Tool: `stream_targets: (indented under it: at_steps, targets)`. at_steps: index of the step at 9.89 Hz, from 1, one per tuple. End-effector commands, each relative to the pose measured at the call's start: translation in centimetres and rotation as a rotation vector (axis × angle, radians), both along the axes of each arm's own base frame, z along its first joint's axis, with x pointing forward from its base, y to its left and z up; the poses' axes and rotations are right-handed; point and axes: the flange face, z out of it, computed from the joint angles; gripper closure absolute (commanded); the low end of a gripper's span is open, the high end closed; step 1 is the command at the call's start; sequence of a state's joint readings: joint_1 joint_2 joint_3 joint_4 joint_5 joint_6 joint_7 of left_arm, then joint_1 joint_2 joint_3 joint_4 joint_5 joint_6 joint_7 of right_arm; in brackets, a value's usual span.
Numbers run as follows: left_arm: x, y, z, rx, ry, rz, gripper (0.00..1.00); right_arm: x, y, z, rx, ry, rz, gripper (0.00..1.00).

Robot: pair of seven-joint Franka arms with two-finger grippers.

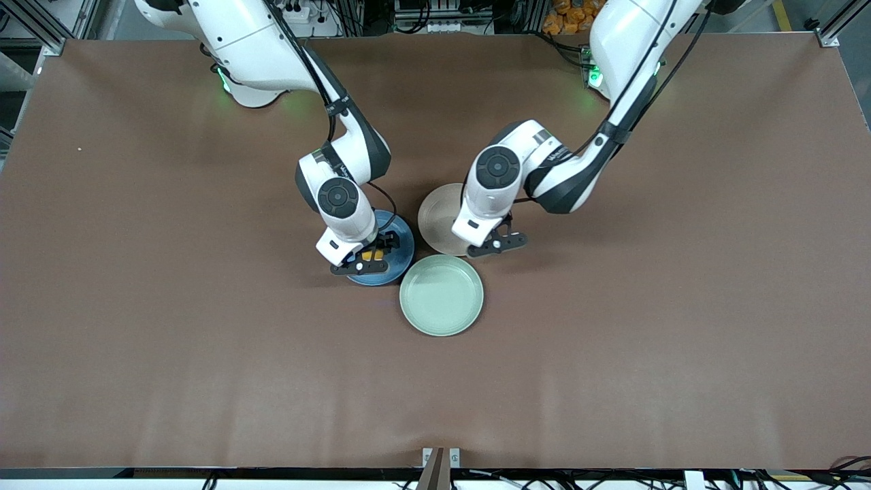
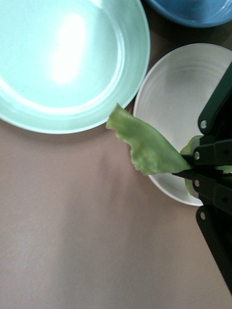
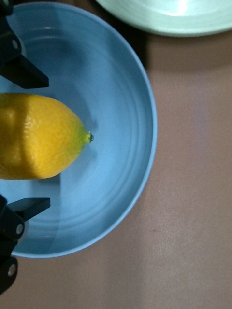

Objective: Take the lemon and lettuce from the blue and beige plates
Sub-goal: 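Lift the lettuce with the left gripper while the right gripper grasps the lemon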

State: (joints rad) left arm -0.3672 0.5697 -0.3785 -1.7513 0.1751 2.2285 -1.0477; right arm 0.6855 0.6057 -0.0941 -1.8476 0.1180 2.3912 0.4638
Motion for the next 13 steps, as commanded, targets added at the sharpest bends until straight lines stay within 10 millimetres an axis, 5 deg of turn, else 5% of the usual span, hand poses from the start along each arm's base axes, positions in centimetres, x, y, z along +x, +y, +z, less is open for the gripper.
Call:
stream_targets:
  at_steps: [1, 11, 13]
  targets:
    - [2.1, 3.1, 1.3, 0.020, -0.024, 0.010, 1.00, -0.7, 0.6, -0.4, 0.008, -0.005, -0.012, 0.00]
    - [10.5, 18.2, 2.0, 0.013, -0.016, -0.077, 1.00, -1.4, 0.9, -2.2, 0.011, -0.025, -0.018, 0.02]
    - [12.0, 21.6, 1.8, 0.008, -0.017, -0.059, 1.00, -1.5, 0.9, -2.2, 0.009, -0.021, -0.018, 0.20]
